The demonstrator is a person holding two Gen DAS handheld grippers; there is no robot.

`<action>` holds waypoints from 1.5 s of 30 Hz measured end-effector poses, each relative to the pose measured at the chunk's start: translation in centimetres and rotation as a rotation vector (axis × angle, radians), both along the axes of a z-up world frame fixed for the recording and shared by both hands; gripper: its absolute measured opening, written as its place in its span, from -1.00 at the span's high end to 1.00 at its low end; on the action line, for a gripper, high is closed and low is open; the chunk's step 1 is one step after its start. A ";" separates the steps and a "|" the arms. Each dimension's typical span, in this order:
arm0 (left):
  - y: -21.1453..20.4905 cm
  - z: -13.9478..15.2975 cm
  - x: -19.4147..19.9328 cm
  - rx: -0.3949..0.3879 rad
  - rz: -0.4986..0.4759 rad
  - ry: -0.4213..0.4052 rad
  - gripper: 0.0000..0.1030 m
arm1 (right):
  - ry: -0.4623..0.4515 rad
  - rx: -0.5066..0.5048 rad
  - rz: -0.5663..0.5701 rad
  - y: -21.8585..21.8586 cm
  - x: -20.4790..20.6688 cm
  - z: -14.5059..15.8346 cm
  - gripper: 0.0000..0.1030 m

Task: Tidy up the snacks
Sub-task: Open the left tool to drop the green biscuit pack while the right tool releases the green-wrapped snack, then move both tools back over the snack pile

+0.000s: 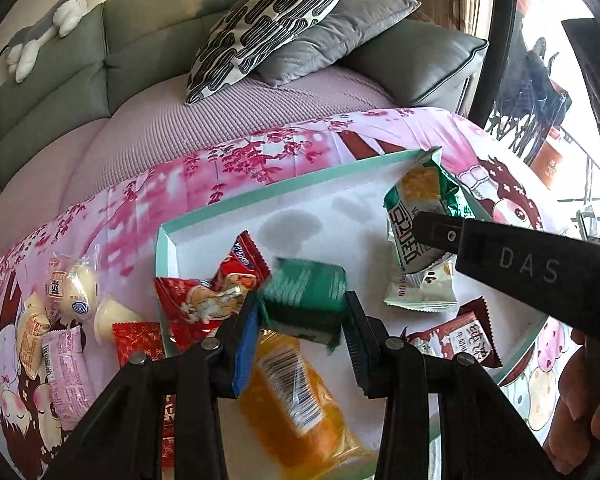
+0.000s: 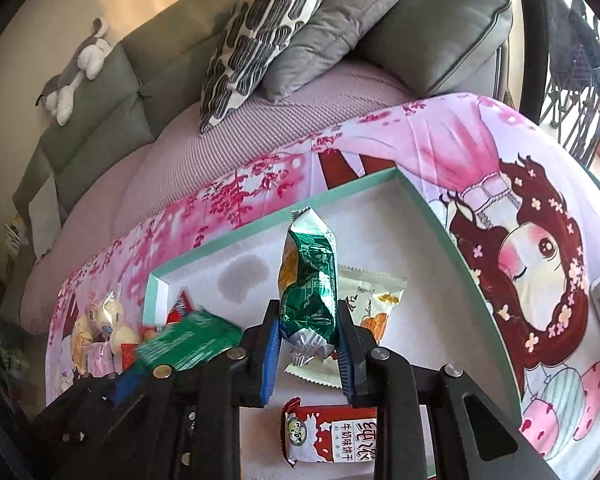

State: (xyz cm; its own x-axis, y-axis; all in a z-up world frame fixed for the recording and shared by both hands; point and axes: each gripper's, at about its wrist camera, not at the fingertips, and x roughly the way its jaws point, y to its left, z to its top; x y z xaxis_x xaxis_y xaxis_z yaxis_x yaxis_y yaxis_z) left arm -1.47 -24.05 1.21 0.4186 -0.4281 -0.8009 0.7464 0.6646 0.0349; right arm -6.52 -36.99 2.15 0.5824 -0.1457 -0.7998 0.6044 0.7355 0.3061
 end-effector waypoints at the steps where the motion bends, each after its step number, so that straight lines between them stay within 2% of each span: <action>1: 0.0 0.0 0.0 0.002 0.004 -0.002 0.18 | 0.004 0.005 0.002 0.0 0.1 -0.2 0.47; 7: 0.4 0.1 0.4 -0.001 0.024 0.003 0.18 | 0.035 0.033 0.020 0.2 0.5 -1.1 0.46; 11: 0.6 0.2 0.7 0.009 0.034 0.017 -0.06 | 0.037 0.039 0.014 0.2 0.5 -1.0 0.46; 14: 1.1 0.7 0.7 0.002 0.040 0.026 -0.12 | 0.057 0.042 0.016 0.3 0.6 -1.1 0.42; 15: 1.2 0.8 0.7 0.000 0.042 0.027 -0.17 | 0.063 0.043 0.017 0.3 0.6 -1.1 0.36; 19: 2.0 1.6 0.8 -0.003 0.054 0.036 -0.20 | 0.085 0.021 0.016 0.7 0.5 -0.7 -0.16; 22: 2.7 1.8 1.2 0.008 0.077 0.047 -0.21 | 0.086 0.009 0.020 0.9 0.4 -0.3 -0.23; 25: 3.9 1.8 2.2 0.019 0.135 0.072 -0.24 | 0.106 -0.006 0.015 1.1 0.3 -0.1 -0.50; 27: 4.8 1.7 2.9 0.008 0.169 0.091 -0.43 | 0.115 -0.018 0.011 1.1 0.3 -0.1 -0.61; 31: 7.4 1.7 4.9 -0.039 0.267 0.137 -0.54 | 0.122 -0.018 0.013 1.1 0.4 -0.2 -0.85; 33: 8.8 1.4 6.1 -0.066 0.327 0.163 -0.71 | 0.124 -0.021 0.019 1.4 0.6 -0.3 -0.93; 39: 12.8 0.1 9.0 -0.102 0.503 0.218 -0.76 | 0.109 -0.057 0.082 3.6 1.4 0.3 -1.00; 41: 14.0 -0.2 9.5 -0.107 0.543 0.222 -0.85 | 0.101 -0.070 0.111 4.6 1.7 0.7 -1.00; 45: 16.7 -0.7 10.4 -0.125 0.618 0.231 -0.88 | 0.073 -0.093 0.165 6.5 2.3 1.4 -1.00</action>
